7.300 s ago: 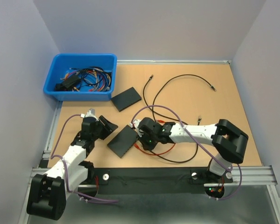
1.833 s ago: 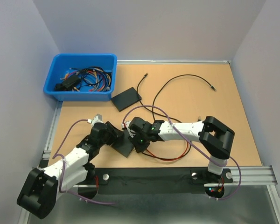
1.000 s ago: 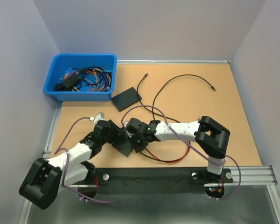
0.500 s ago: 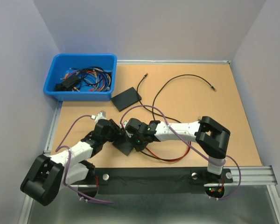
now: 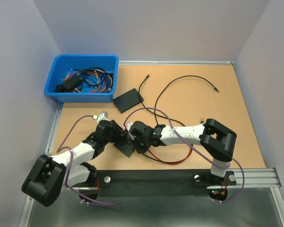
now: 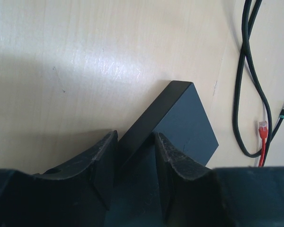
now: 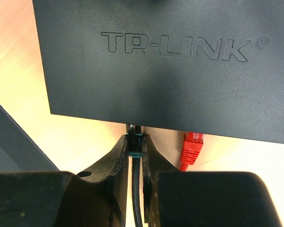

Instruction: Insert the plug into the switch port

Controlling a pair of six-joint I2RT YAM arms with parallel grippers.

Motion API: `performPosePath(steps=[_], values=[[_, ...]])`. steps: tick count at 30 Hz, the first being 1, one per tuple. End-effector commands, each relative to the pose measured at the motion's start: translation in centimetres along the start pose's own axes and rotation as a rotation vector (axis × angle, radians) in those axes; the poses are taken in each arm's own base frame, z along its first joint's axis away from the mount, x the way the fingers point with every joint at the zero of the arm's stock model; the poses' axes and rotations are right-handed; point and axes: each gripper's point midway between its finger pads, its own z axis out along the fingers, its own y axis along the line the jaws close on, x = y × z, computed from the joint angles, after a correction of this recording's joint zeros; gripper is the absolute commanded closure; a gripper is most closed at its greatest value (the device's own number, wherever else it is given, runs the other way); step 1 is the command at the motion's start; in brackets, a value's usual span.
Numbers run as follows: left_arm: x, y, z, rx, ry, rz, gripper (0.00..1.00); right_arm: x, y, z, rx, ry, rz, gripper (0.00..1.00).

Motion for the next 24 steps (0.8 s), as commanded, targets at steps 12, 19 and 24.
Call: performPosePath(steps=[12,19,24], values=[[4.9,0.4,-0.8,0.004,0.236,0.008,0.55,-16.4,-0.3,-5.0,-0.044,-0.589,0.026,1.00],[5.2,0.5,-0.6,-0.003,0.247,0.016,0.55,-19.0,0.5,-4.5,-0.109,-0.606,0.038,1.00],[5.3,0.5,-0.5,-0.007,0.252,0.021,0.55,-20.9,0.8,-4.2,-0.117,-0.630,0.037,1.00]])
